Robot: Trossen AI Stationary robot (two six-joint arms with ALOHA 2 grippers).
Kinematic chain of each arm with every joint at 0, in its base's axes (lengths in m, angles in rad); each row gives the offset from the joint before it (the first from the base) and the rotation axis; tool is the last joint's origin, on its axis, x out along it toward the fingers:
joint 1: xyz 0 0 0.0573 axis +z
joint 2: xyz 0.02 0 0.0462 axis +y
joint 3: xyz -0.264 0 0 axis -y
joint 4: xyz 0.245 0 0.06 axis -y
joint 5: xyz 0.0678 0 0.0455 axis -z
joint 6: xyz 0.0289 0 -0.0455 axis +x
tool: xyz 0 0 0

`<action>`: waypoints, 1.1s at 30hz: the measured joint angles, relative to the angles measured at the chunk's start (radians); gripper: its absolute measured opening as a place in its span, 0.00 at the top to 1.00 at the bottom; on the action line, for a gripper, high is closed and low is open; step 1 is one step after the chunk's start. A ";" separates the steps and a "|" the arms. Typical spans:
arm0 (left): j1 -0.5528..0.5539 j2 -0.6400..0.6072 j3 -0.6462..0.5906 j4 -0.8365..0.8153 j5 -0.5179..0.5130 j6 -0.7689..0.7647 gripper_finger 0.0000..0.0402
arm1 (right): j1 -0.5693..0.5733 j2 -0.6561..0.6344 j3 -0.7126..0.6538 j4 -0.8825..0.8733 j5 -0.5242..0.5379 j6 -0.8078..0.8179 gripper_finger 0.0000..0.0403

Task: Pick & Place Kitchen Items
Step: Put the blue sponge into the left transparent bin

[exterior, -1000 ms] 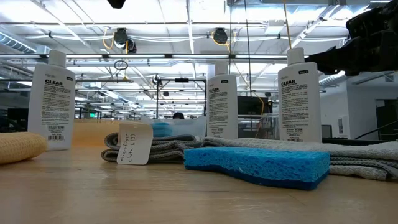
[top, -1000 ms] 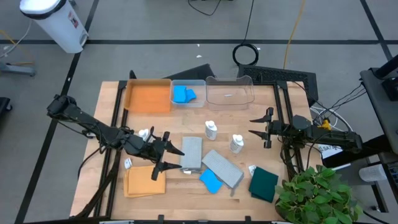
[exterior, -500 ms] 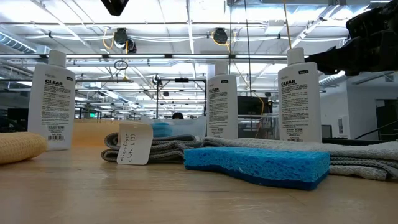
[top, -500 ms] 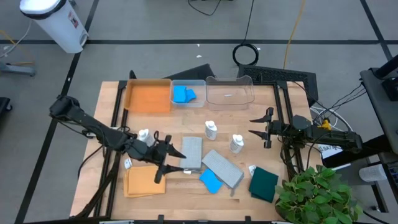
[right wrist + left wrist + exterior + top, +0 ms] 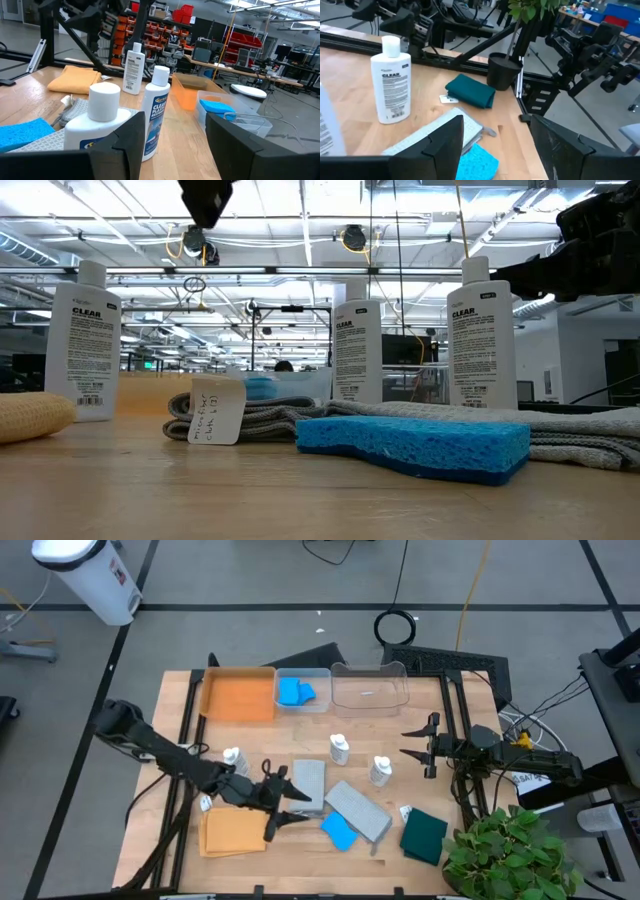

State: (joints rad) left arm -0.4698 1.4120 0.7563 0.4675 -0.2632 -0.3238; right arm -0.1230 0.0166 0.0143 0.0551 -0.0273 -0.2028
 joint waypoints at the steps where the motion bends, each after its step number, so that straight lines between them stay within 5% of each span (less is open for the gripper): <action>1: 0.000 0.016 0.000 0.019 0.004 0.011 0.41 | 0.000 0.000 0.000 0.000 0.000 0.000 0.55; 25: -0.001 0.309 0.168 0.005 0.349 0.188 0.41 | 0.000 0.000 0.000 0.000 0.000 0.000 0.55; 33: -0.001 0.337 0.178 -0.051 0.342 0.226 0.41 | 0.000 0.000 0.000 0.000 0.000 0.000 0.55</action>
State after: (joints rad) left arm -0.4709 1.7492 0.9344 0.4165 0.0785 -0.0979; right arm -0.1228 0.0162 0.0143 0.0550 -0.0273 -0.2028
